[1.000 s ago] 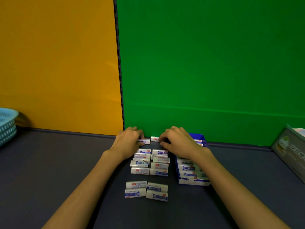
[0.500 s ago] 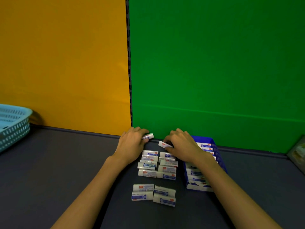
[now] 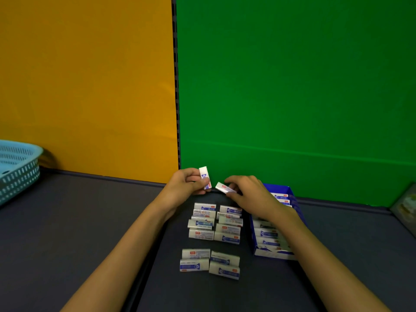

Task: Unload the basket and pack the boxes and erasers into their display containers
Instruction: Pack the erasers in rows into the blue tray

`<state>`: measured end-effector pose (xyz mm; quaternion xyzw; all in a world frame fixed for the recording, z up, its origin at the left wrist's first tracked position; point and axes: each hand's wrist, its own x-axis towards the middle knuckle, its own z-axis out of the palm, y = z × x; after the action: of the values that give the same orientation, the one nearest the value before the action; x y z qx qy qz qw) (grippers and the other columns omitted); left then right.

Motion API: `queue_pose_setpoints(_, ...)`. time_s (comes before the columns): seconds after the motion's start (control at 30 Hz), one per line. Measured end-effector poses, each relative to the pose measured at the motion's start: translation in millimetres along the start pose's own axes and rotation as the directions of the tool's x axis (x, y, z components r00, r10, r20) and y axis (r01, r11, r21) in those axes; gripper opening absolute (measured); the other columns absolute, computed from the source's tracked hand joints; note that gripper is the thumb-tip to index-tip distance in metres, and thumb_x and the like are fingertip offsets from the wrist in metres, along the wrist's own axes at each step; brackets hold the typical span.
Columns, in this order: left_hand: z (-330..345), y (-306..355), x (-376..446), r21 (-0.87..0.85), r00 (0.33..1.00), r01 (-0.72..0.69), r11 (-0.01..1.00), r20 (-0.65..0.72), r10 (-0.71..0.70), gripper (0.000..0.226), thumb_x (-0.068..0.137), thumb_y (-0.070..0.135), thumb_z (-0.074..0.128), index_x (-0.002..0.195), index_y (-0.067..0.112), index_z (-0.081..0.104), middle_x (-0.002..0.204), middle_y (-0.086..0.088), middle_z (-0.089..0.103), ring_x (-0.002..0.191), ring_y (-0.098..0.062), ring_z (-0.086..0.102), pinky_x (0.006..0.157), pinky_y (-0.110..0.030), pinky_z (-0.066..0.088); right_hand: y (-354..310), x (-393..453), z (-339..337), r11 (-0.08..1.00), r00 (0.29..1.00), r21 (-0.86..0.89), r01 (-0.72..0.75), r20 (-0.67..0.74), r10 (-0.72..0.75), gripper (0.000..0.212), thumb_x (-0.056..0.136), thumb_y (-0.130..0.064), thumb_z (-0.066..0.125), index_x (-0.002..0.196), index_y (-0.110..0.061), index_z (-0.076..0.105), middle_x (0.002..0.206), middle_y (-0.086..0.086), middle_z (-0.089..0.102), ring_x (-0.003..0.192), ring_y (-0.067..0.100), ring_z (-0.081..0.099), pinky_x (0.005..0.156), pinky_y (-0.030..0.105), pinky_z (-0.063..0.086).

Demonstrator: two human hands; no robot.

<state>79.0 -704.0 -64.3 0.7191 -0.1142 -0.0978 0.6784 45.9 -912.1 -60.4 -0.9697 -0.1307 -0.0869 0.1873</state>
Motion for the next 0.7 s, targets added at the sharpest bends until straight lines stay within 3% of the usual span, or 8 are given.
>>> queue_pose_setpoints(0.07,1.3,2.5,-2.8,-0.094,1.0,0.015,0.995,0.027,-0.013,0.024,0.089,0.008,0.07,0.108,-0.006,0.063,0.098,-0.022,0.072,0.097,-0.028,0.073,0.082,-0.028,0.06,0.4,-3.3,-6.3,0.998,0.999,0.059,-0.011,-0.031,0.013,0.037,0.094,-0.019,0.065,0.131,-0.016,0.061,0.108,-0.003,0.072,0.096,0.016,0.066,0.089,0.039,0.053)
queue_pose_setpoints(0.2,2.2,6.1,-5.0,-0.215,0.998,0.032,0.976,0.056,-0.02,0.025,0.088,0.005,0.069,0.112,0.003,0.063,0.092,-0.016,0.072,0.094,-0.03,0.073,0.08,-0.029,0.061,-2.0,-13.5,-21.0,0.979,0.996,0.2,-0.05,-0.057,0.062,0.043,0.086,-0.013,0.068,0.129,-0.015,0.064,0.096,-0.008,0.072,0.082,0.003,0.067,0.085,0.031,0.056)
queue_pose_setpoints(0.4,-1.2,5.7,-7.1,-0.157,0.997,-0.001,0.988,0.07,0.013,0.034,0.07,0.013,0.08,0.1,0.008,0.065,0.093,-0.007,0.077,0.089,-0.016,0.072,0.076,-0.023,0.056,-4.4,-29.8,-33.1,0.952,0.996,0.3,-0.068,-0.037,0.083,0.034,0.074,-0.004,0.071,0.104,-0.02,0.075,0.086,-0.01,0.071,0.077,0.002,0.065,0.072,0.018,0.056)
queue_pose_setpoints(0.6,0.7,3.5,-6.4,0.021,0.997,-0.067,0.998,0.043,0.066,0.032,0.069,0.002,0.085,0.091,0.012,0.065,0.089,-0.009,0.074,0.077,-0.014,0.07,0.071,-0.022,0.057,5.3,-38.6,-35.3,0.959,0.999,0.284,-0.029,-0.034,0.04,0.03,0.079,-0.009,0.081,0.106,-0.02,0.075,0.097,-0.007,0.069,0.086,0.005,0.064,0.076,0.023,0.055)
queue_pose_setpoints(0.7,4.9,2.1,-8.2,0.065,0.995,-0.07,0.995,0.079,0.065,0.033,0.069,0.003,0.086,0.097,0.01,0.068,0.092,-0.007,0.074,0.079,-0.015,0.071,0.071,-0.024,0.058,12.7,-42.7,-36.9,0.959,0.999,0.281,-0.033,-0.027,0.043,0.028,0.081,-0.014,0.081,0.107,-0.024,0.073,0.099,-0.01,0.068,0.087,0.004,0.063,0.077,0.023,0.055)
